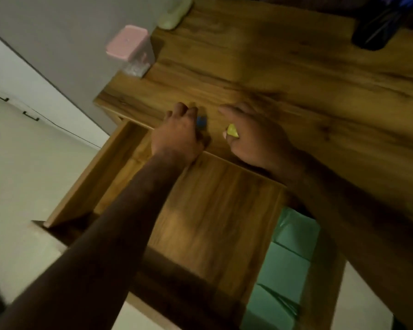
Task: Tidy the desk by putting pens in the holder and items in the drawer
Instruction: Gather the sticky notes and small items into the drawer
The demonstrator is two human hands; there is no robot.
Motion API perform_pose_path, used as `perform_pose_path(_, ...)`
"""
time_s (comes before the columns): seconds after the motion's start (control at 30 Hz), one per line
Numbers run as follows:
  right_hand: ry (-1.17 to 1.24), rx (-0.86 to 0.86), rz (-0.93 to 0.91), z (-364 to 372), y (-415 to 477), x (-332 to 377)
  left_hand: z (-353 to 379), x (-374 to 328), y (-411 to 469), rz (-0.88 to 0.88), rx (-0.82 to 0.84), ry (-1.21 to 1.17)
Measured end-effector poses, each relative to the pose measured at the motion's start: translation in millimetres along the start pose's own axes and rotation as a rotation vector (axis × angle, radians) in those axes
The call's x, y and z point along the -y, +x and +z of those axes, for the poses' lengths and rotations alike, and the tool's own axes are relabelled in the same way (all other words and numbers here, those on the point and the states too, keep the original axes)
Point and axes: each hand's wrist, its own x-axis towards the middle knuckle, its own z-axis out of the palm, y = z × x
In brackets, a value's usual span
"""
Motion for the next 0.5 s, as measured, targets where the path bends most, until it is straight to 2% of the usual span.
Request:
perform_pose_path(0.13,-0.104,0.079,0.078,33,30,50,7,33,9,0.055,0.040,-0.126)
perform_pose_path(0.27,-0.156,0.046,0.202,56,38,61,14,40,8,0.072,0.030,-0.262)
perform_pose_path(0.37,-0.124,0.002,0.246,58,39,61,19,45,5,0.100,0.034,-0.336)
perform_pose_path(0.5,-0.041,0.061,0.230,54,26,61,15,49,-12,0.124,0.093,-0.308)
